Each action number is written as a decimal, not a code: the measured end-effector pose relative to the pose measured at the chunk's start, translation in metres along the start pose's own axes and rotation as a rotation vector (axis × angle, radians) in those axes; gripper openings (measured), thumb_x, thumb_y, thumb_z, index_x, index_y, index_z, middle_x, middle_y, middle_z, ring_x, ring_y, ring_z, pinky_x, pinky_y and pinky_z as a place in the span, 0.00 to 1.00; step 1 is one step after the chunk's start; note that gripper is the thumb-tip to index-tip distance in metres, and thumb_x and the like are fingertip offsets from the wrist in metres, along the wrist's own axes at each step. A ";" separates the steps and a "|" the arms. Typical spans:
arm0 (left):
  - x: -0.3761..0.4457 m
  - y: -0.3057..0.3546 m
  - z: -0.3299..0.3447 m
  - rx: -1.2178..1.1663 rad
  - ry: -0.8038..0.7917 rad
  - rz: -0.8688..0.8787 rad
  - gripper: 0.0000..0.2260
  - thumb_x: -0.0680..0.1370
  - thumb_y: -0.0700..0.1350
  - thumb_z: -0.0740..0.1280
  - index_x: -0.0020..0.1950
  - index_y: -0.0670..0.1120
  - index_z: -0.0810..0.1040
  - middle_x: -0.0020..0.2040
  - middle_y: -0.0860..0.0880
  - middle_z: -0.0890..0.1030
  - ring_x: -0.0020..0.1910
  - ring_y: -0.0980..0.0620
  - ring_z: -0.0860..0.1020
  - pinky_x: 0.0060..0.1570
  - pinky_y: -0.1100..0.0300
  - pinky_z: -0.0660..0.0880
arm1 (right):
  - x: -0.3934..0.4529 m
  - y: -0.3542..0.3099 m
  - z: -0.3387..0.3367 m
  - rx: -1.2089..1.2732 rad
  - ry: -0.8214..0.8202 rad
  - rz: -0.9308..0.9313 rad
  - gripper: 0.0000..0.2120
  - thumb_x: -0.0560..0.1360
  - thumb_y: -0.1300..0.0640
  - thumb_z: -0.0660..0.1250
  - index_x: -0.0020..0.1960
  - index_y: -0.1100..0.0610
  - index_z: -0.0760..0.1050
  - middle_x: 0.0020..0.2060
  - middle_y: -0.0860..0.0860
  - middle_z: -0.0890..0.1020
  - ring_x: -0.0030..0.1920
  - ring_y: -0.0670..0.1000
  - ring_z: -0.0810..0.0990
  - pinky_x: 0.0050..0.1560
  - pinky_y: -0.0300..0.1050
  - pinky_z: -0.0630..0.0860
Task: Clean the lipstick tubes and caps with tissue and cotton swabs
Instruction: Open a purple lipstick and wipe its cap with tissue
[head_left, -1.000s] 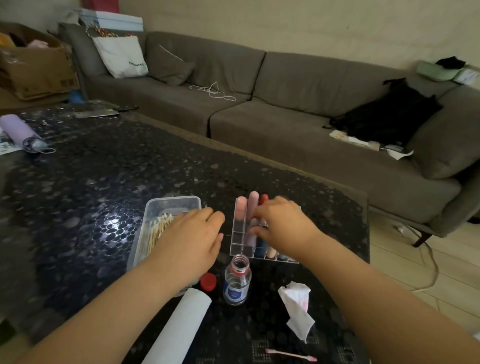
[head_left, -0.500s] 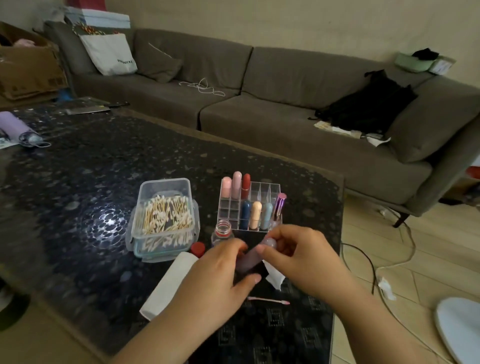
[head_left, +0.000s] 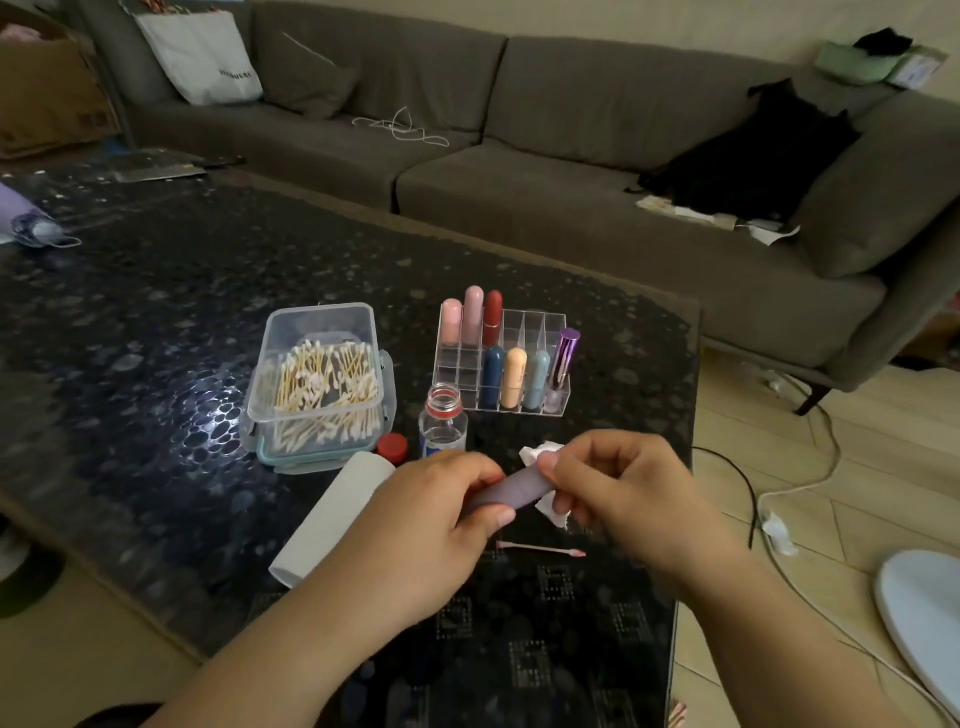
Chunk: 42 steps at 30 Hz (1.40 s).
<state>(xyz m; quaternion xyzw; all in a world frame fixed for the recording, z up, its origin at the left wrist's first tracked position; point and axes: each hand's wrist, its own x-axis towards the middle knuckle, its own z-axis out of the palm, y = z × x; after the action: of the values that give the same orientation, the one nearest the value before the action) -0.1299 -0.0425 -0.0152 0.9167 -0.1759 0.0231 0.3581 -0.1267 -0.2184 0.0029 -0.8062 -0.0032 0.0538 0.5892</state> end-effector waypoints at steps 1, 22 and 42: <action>0.000 -0.001 0.000 0.017 0.007 -0.004 0.06 0.77 0.52 0.65 0.53 0.55 0.76 0.46 0.60 0.76 0.47 0.62 0.74 0.47 0.67 0.70 | 0.003 0.001 0.001 0.044 0.053 0.008 0.10 0.73 0.56 0.69 0.36 0.60 0.79 0.25 0.51 0.78 0.24 0.44 0.70 0.24 0.33 0.66; -0.006 -0.017 -0.004 -0.630 0.045 -0.275 0.06 0.78 0.43 0.64 0.50 0.50 0.80 0.42 0.55 0.84 0.43 0.57 0.82 0.46 0.64 0.78 | 0.020 0.046 0.017 -0.772 0.035 -0.076 0.14 0.74 0.45 0.68 0.58 0.45 0.78 0.45 0.41 0.67 0.45 0.40 0.69 0.39 0.27 0.65; -0.004 0.002 0.011 -0.692 -0.072 -0.134 0.08 0.78 0.40 0.64 0.54 0.49 0.78 0.46 0.56 0.84 0.47 0.57 0.81 0.50 0.63 0.78 | -0.003 0.003 0.013 0.003 0.135 -0.305 0.12 0.64 0.43 0.67 0.46 0.42 0.82 0.37 0.48 0.78 0.37 0.40 0.75 0.41 0.30 0.71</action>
<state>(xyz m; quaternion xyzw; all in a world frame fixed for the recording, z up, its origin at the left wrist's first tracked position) -0.1351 -0.0497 -0.0231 0.7509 -0.1253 -0.0938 0.6416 -0.1307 -0.2072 -0.0036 -0.7972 -0.0858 -0.0904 0.5907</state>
